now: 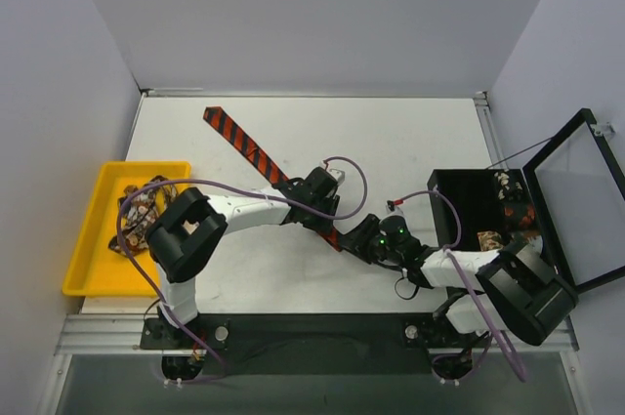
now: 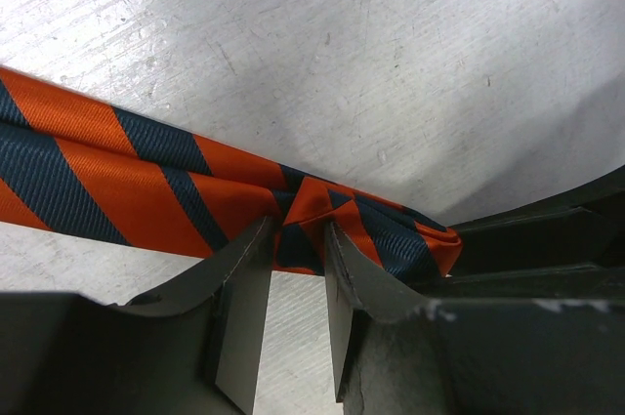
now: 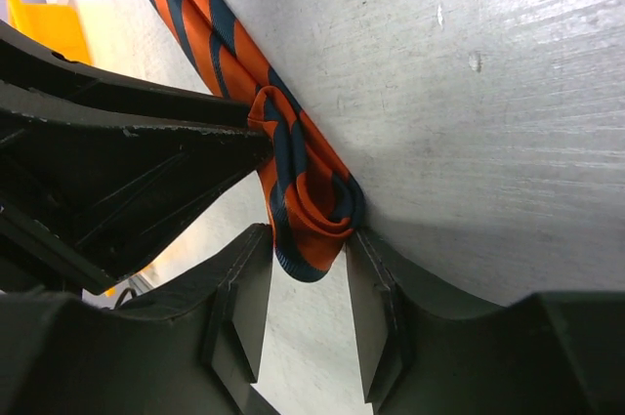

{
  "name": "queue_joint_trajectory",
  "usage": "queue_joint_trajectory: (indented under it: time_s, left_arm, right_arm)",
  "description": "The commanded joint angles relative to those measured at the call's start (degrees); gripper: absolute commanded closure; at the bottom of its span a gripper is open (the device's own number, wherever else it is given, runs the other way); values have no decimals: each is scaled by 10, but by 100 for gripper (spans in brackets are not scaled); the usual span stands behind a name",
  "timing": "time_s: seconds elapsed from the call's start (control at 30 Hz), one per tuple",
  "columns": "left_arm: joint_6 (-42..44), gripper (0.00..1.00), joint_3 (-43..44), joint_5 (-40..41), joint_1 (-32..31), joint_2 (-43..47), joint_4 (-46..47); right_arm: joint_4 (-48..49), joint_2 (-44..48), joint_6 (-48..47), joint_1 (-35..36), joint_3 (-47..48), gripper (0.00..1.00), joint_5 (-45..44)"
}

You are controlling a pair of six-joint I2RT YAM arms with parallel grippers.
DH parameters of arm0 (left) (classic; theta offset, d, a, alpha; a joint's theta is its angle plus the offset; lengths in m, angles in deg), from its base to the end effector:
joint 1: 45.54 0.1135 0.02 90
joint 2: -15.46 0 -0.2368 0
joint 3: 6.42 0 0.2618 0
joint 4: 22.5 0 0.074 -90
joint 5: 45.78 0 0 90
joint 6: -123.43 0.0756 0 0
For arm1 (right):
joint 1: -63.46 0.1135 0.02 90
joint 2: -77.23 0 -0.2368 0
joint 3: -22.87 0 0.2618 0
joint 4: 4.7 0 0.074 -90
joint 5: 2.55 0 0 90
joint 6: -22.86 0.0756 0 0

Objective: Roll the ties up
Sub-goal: Roll the tie

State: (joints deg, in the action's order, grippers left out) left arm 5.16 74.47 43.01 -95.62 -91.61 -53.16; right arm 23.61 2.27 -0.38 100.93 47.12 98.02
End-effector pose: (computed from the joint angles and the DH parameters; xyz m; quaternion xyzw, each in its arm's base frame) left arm 0.2595 -0.3126 0.0991 0.1843 0.9405 -0.1881 0.2148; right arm 0.1991 0.1701 0.0830 0.1596 0.8135 0.4842 0.2797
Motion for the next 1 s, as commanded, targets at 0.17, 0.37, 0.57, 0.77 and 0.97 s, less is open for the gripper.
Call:
queue_joint_trajectory:
  time_s: [0.17,0.37,0.57,0.77,0.97]
  left_arm:
    - [-19,63,1,-5,-1,-19,-3]
    - [-38,63,11,-24,-1,-24,-8]
    - [-51,57,36,-22,2,11,1]
    - [-53,51,61,-25,24,45,-10]
    - [-54,50,44,-28,89,66,-17]
  right_arm:
    - [12,-38,6,-6,-22,77,-7]
    - [-66,5,-35,-36,-2,100,14]
    - [-383,35,-201,-65,134,100,46]
    - [-598,-3,-354,-109,260,100,88]
    - [-770,-55,-445,-172,378,100,75]
